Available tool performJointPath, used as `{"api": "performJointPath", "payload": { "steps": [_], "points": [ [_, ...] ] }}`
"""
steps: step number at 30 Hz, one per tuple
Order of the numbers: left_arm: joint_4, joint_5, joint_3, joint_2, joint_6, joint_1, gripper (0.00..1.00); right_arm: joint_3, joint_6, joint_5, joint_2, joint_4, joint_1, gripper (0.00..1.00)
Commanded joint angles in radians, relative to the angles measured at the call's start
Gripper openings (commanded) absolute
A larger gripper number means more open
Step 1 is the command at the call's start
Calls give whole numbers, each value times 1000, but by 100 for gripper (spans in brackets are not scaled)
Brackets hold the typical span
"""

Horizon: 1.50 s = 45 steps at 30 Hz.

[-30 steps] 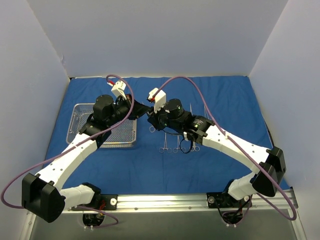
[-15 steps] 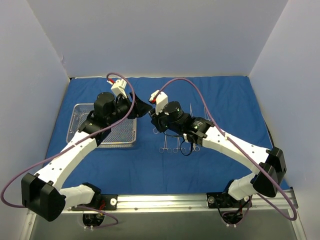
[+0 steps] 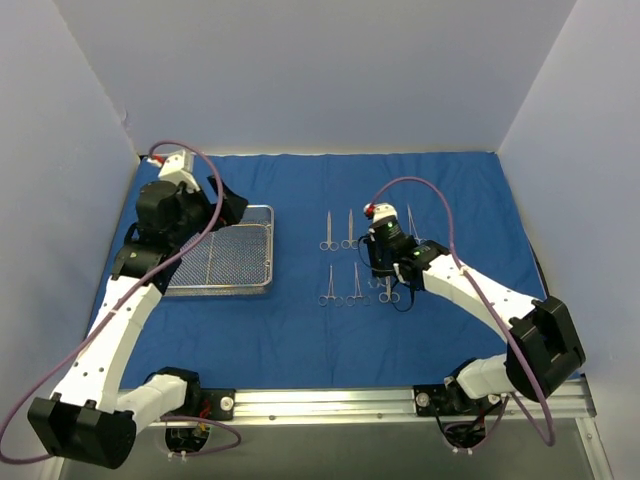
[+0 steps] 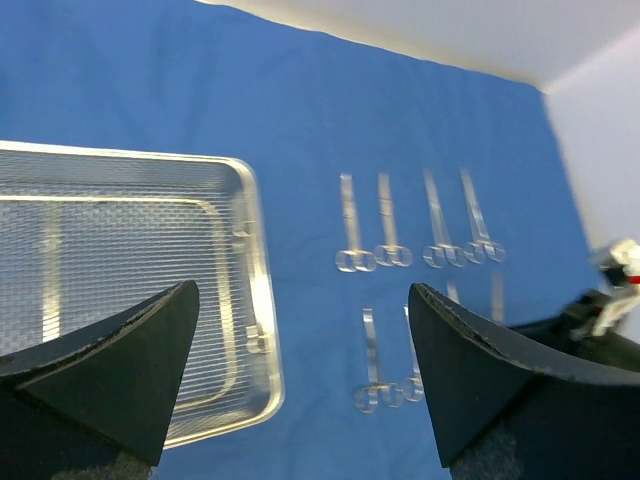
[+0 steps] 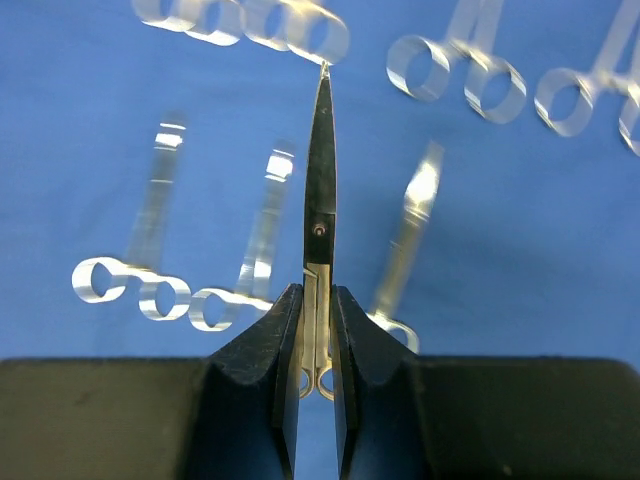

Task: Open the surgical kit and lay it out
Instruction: Place the medical item in the surgical kit.

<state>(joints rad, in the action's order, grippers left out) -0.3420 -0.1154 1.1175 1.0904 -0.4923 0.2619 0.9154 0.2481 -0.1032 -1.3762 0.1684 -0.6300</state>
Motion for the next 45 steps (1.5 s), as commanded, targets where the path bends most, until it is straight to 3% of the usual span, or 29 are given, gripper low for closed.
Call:
{"api": "performJointPath", "payload": {
  "steps": [1, 9, 13, 24, 45],
  "points": [
    [-84, 16, -19, -66, 90, -73, 94, -36, 46, -49, 43, 52, 67, 0],
    [-120, 106, -88, -115, 192, -63, 94, -49, 57, 65, -20, 75, 335, 0],
    [-121, 171, -100, -126, 234, -30, 94, 23, -10, 47, -69, 154, 381, 0],
    [-149, 319, -131, -176, 317, 56, 94, 143, -21, 85, -283, 286, 400, 0],
    [-157, 370, -134, -172, 334, 83, 94, 195, -17, 68, -359, 404, 401, 0]
  ]
}}
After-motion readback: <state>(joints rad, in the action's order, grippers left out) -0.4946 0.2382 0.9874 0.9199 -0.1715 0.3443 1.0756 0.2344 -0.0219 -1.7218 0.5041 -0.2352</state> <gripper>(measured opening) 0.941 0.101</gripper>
